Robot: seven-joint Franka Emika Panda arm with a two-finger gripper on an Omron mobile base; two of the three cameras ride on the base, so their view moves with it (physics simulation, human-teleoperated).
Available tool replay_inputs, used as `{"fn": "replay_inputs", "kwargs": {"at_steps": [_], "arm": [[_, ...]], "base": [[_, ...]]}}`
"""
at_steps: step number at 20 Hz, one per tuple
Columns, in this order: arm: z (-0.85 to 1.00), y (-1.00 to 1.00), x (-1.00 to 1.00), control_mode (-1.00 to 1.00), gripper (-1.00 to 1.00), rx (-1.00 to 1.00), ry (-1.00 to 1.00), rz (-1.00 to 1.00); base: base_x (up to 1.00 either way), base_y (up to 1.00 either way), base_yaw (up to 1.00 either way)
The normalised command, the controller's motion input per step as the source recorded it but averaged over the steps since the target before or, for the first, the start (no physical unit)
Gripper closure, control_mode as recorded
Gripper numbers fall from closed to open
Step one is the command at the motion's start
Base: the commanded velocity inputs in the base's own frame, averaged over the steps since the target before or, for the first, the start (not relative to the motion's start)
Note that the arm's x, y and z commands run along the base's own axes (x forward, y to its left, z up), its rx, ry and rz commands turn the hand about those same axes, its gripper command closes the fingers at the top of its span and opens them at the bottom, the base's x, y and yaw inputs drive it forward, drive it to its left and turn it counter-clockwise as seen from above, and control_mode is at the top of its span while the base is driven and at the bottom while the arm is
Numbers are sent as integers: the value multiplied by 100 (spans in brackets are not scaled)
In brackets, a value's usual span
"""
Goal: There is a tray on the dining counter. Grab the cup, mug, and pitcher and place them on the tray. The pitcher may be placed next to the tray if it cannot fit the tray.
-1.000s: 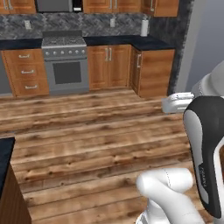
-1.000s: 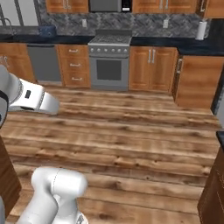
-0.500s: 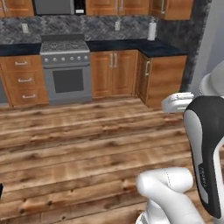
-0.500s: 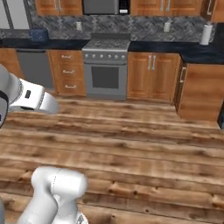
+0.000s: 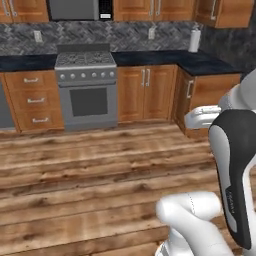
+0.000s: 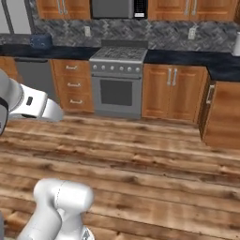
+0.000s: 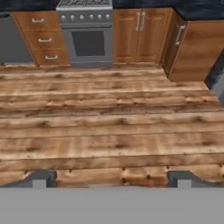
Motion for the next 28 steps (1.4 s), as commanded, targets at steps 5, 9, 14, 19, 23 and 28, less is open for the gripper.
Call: {"fn": "replay_inputs", "kwargs": {"at_steps": [5,9,14,19,23,28], "arm": [[0,0,0,100,-100,0,0,0],[0,0,0,100,-100,0,0,0],[0,0,0,100,-100,0,0,0],[0,0,0,100,-100,0,0,0],[0,0,0,100,-100,0,0,0],[0,0,0,100,-100,0,0,0]], "base": [[100,-1,44],[100,0,48],[100,0,47],[100,0,47],[100,0,48],[100,0,49]]}}
